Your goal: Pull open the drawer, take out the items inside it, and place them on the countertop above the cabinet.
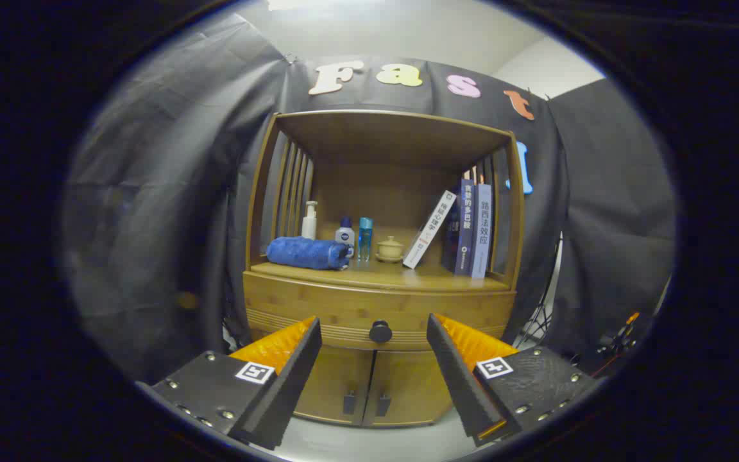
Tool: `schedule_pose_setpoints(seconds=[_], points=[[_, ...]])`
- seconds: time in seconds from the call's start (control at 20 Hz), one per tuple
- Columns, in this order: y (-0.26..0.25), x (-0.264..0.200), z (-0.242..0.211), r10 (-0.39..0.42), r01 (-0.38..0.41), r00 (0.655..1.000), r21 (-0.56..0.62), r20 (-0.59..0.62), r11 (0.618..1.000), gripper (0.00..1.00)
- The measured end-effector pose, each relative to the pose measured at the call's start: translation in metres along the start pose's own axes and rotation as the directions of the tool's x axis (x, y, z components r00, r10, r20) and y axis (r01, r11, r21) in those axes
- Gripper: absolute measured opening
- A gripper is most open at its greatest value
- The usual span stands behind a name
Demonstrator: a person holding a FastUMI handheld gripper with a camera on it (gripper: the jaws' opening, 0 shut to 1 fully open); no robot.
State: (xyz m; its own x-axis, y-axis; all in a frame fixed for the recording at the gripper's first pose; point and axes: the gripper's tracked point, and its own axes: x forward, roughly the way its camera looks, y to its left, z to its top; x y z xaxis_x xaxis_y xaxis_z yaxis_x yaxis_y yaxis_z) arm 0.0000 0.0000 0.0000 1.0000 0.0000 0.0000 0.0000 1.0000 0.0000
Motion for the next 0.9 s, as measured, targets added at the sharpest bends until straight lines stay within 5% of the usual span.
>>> schedule_pose_setpoints(seconds=[0.4, 0.9], points=[[0.003, 0.038, -0.047, 0.025, -0.025, 0.999, -0.021, -0.021, 0.999, 0.99], [-0.004, 0.05, -0.066, 0.039, -0.031, 0.996, 0.096, -0.083, 0.995, 0.99]])
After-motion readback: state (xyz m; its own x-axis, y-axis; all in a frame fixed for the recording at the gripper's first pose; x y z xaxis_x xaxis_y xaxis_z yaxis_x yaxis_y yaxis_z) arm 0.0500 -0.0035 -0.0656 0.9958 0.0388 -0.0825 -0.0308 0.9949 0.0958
